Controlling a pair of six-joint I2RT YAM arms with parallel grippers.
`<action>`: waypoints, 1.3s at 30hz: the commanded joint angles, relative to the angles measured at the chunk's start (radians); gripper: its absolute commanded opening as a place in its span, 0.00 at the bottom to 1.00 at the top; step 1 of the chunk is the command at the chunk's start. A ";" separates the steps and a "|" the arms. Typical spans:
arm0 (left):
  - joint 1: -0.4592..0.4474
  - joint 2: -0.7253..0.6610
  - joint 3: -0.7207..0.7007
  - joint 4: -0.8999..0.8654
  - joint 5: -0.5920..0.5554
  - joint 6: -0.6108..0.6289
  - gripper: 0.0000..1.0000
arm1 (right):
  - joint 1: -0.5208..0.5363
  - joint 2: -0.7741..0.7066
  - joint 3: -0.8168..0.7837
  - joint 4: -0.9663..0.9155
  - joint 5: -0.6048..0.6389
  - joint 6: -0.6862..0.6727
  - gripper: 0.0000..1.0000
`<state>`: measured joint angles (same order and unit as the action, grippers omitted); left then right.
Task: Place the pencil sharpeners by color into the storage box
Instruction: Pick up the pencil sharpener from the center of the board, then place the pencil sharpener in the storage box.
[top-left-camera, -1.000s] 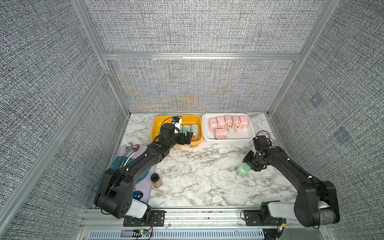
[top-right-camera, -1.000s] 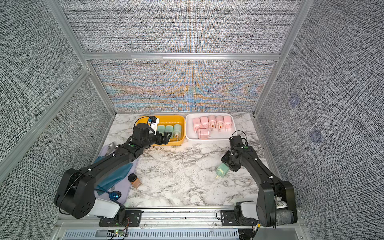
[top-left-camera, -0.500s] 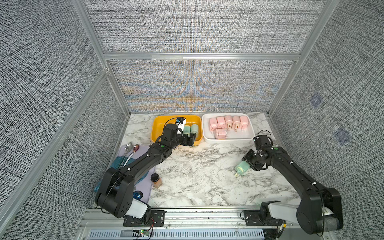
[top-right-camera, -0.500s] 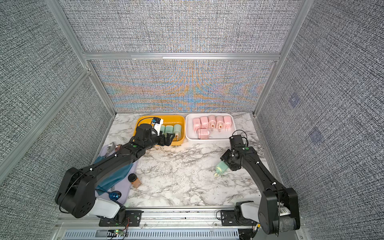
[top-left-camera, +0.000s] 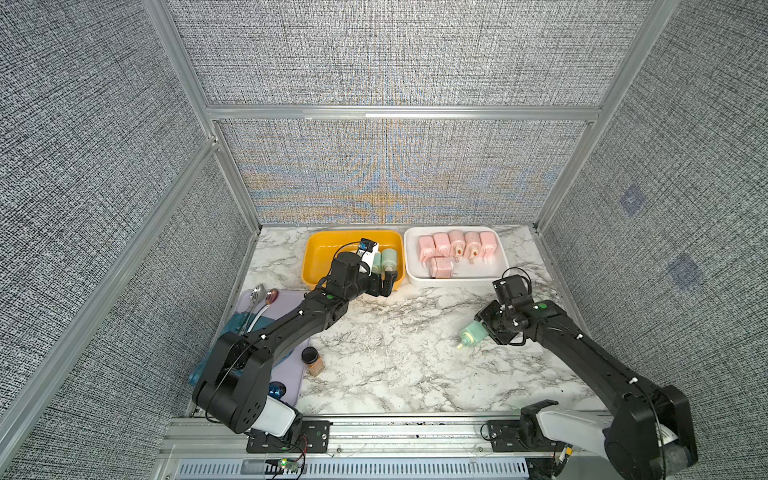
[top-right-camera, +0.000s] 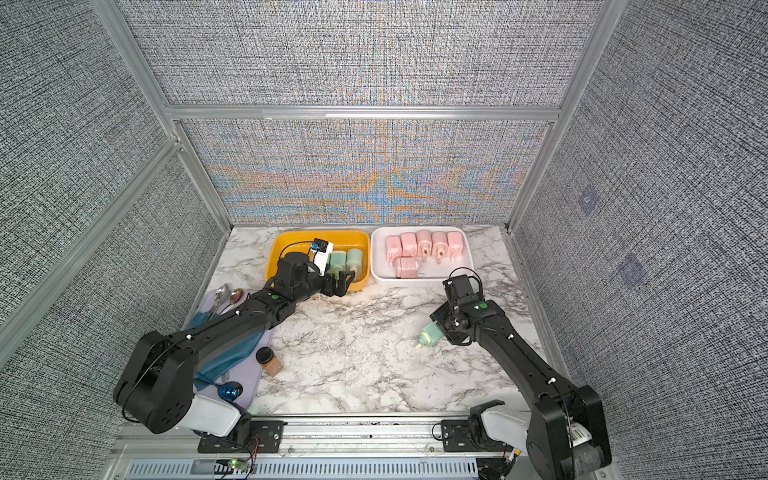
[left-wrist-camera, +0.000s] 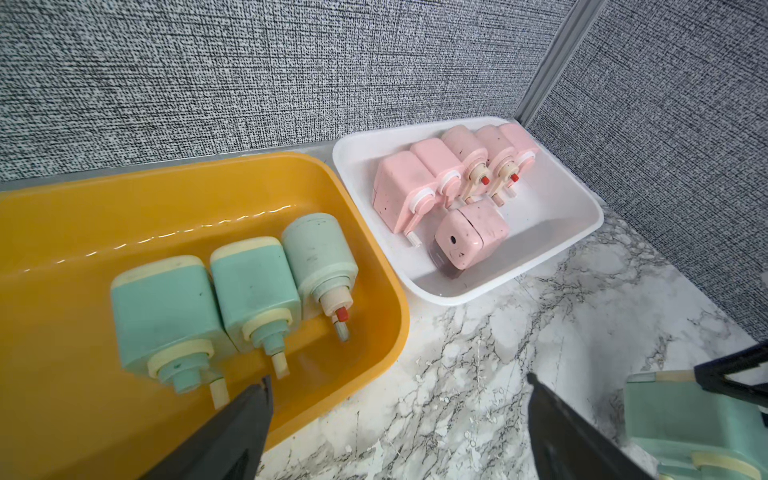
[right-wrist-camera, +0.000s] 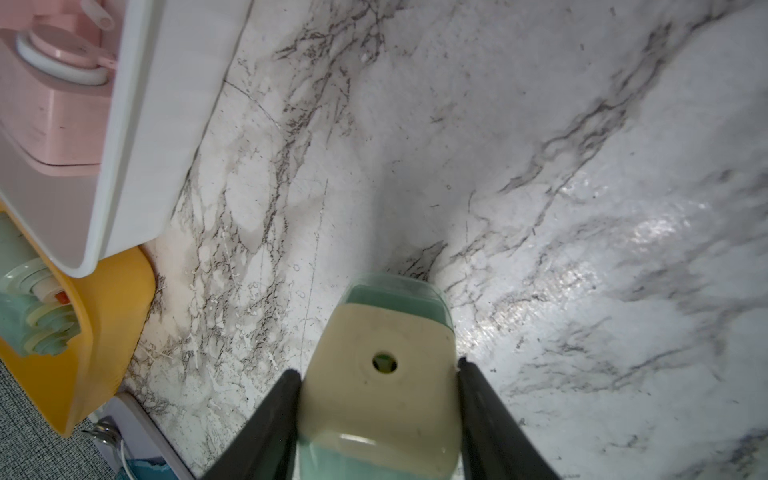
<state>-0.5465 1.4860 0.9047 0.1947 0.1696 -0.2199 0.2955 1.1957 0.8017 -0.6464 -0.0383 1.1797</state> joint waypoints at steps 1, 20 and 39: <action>-0.014 -0.005 -0.002 0.064 0.048 0.028 0.99 | 0.029 0.003 -0.035 0.106 -0.063 0.125 0.00; -0.261 -0.090 -0.035 -0.020 0.041 0.485 0.99 | 0.244 0.210 0.173 0.125 -0.022 0.400 0.00; -0.436 -0.030 -0.134 0.062 -0.309 0.809 0.98 | 0.311 0.431 0.405 0.027 -0.053 0.412 0.00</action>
<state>-0.9791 1.4452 0.7815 0.2272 -0.0635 0.5674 0.6048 1.6169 1.1934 -0.5983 -0.0734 1.5879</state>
